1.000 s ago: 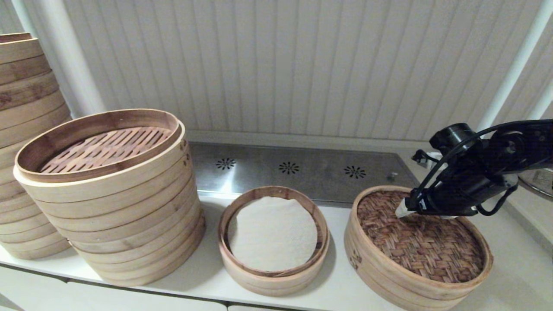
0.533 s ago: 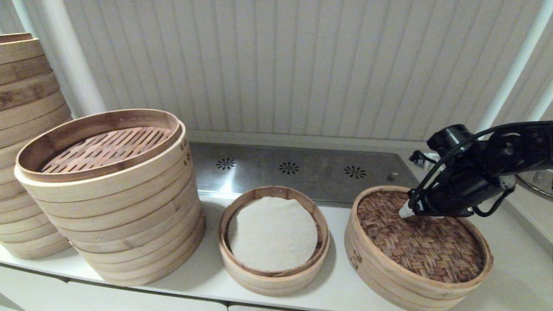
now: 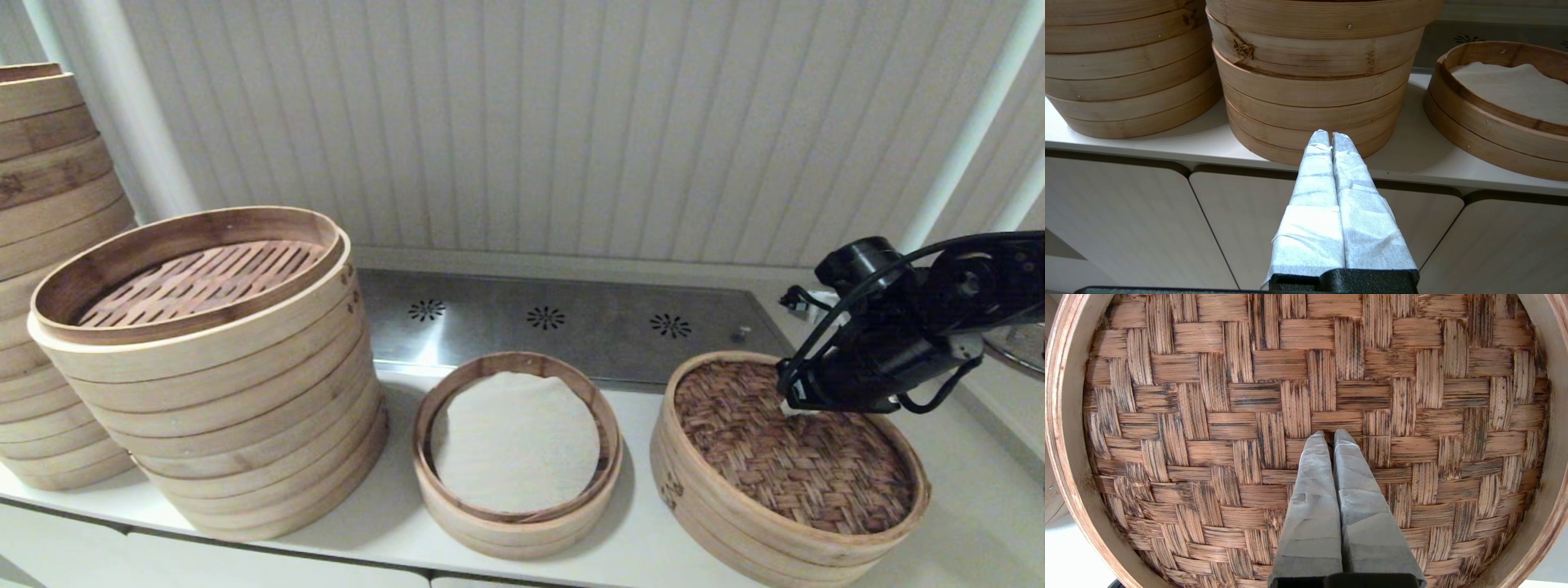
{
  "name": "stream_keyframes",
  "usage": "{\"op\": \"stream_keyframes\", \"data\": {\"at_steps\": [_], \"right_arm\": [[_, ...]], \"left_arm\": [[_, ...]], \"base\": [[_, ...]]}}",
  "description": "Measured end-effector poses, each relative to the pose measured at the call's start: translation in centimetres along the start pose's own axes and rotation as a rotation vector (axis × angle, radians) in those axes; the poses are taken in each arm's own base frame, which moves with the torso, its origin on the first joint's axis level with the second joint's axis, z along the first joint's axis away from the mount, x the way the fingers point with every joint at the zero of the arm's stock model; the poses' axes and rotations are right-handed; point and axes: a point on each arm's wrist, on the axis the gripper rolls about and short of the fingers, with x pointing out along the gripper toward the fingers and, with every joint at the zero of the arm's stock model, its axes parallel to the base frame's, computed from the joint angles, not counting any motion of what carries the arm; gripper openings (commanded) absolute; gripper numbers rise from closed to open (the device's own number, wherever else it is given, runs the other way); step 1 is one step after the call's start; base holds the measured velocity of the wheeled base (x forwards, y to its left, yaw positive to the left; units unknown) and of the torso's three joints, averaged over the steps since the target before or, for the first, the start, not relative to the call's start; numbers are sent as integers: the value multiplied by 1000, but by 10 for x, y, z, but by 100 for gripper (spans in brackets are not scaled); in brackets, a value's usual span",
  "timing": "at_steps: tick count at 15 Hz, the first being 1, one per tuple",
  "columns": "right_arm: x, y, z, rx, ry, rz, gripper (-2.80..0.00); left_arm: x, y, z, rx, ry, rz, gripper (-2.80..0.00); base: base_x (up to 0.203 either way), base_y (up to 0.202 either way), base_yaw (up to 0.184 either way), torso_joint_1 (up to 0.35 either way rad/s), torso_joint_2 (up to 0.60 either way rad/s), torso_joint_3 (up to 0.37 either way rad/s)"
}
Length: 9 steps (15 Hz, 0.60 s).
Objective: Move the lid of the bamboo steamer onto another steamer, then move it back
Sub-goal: Pick up the steamer
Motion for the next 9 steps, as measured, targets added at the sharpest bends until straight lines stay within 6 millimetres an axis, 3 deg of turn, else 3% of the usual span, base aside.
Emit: {"op": "stream_keyframes", "data": {"at_steps": [5,9], "right_arm": [[-3,1,1,-2,-12,1,-280],[-18,2,2,2,-52,6,-280]], "left_arm": [[0,0,0,0,0,0,-280],[0,0,0,0,0,0,-280]], "base": [[0,0,0,0,0,0],[0,0,0,0,0,0]]}}
